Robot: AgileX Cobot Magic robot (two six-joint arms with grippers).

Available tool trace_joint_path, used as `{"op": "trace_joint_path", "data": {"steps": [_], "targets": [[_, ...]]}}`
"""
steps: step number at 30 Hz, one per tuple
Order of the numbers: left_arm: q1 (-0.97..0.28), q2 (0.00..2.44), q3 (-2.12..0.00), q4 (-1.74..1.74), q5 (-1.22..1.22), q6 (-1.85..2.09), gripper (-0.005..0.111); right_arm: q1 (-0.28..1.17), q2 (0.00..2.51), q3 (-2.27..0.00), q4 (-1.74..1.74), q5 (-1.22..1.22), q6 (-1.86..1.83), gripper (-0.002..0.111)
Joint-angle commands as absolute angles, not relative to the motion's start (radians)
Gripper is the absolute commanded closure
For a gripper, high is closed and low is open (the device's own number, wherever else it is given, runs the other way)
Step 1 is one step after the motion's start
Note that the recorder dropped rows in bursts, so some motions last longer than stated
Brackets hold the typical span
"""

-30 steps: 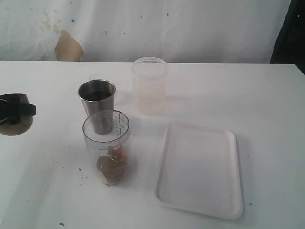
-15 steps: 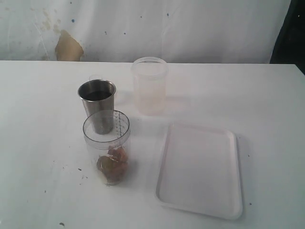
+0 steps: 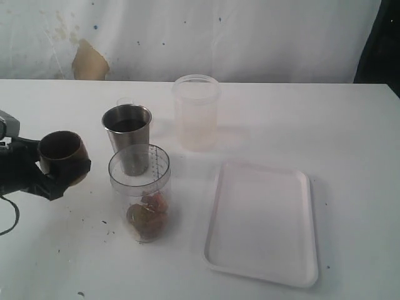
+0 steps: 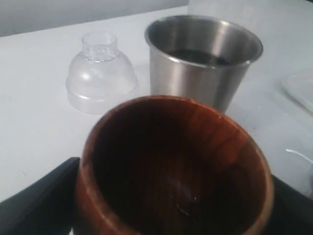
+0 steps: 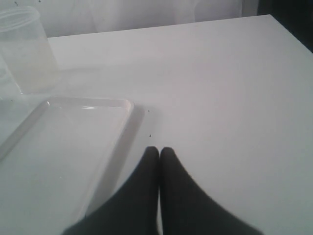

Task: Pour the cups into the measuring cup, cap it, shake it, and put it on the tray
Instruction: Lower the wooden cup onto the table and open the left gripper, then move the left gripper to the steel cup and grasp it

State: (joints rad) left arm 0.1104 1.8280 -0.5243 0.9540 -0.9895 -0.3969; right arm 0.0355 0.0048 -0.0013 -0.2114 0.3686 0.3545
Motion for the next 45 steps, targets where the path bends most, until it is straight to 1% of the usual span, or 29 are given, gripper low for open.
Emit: {"op": "trace_joint_path", "data": {"steps": [1, 3, 5, 6, 7, 8, 14, 15, 17, 19, 21, 25, 28, 31, 34, 39, 45], "targets": [[0.112, 1.889, -0.552, 1.01, -1.022, -0.335, 0.107, 0.04, 0.0, 0.0, -0.217, 0.365, 0.353, 0.108], [0.112, 1.909, -0.56, 1.033, -1.013, -0.335, 0.106, 0.04, 0.0, 0.0, -0.217, 0.365, 0.353, 0.108], [0.112, 1.934, -0.56, 1.034, -1.013, -0.337, 0.099, 0.04, 0.0, 0.0, -0.217, 0.365, 0.353, 0.108], [0.112, 1.948, -0.56, 1.034, -1.01, -0.337, 0.09, 0.04, 0.0, 0.0, -0.217, 0.365, 0.353, 0.108], [0.112, 1.954, -0.56, 1.034, -1.005, -0.337, 0.084, 0.04, 0.0, 0.0, -0.217, 0.365, 0.353, 0.108], [0.112, 1.967, -0.56, 1.034, -1.0, -0.341, 0.074, 0.04, 0.0, 0.0, -0.217, 0.365, 0.353, 0.108], [0.112, 1.972, -0.56, 1.028, -0.995, -0.341, 0.036, 0.04, 0.0, 0.0, -0.217, 0.365, 0.353, 0.108], [0.112, 1.97, -0.56, 1.026, -0.994, -0.341, 0.026, 0.04, 0.0, 0.0, -0.217, 0.365, 0.353, 0.108], [0.116, 1.95, -0.56, 1.03, -0.958, -0.385, 0.017, 0.04, 0.0, 0.0, -0.217, 0.365, 0.353, 0.108], [0.116, 1.916, -0.56, 1.036, -0.919, -0.45, 0.012, 0.04, 0.0, 0.0, -0.217, 0.365, 0.353, 0.108], [0.116, 1.866, -0.56, 1.084, -0.919, -0.503, 0.01, 0.04, 0.0, 0.0, -0.217, 0.365, 0.353, 0.108], [0.116, 1.732, -0.56, 1.149, -0.923, -0.599, 0.01, 0.04, 0.0, 0.0, -0.217, 0.365, 0.353, 0.108], [0.116, 1.634, -0.56, 1.138, -1.034, -0.6, 0.01, 0.04, 0.0, 0.0, -0.217, 0.365, 0.353, 0.108], [0.114, 1.627, -0.56, 1.122, -1.073, -0.555, 0.01, 0.04, 0.0, 0.0, -0.217, 0.365, 0.353, 0.108], [0.101, 1.634, -0.56, 1.088, -1.035, -0.483, 0.01, 0.04, 0.0, 0.0, -0.217, 0.365, 0.353, 0.108], [0.034, 1.674, -0.573, 0.941, -1.017, -0.321, 0.01, 0.04, 0.0, 0.0, -0.217, 0.365, 0.353, 0.108], [-0.017, 1.751, -0.65, 0.926, -0.991, -0.327, 0.01, 0.04, 0.0, 0.0, -0.217, 0.365, 0.353, 0.108]]}}
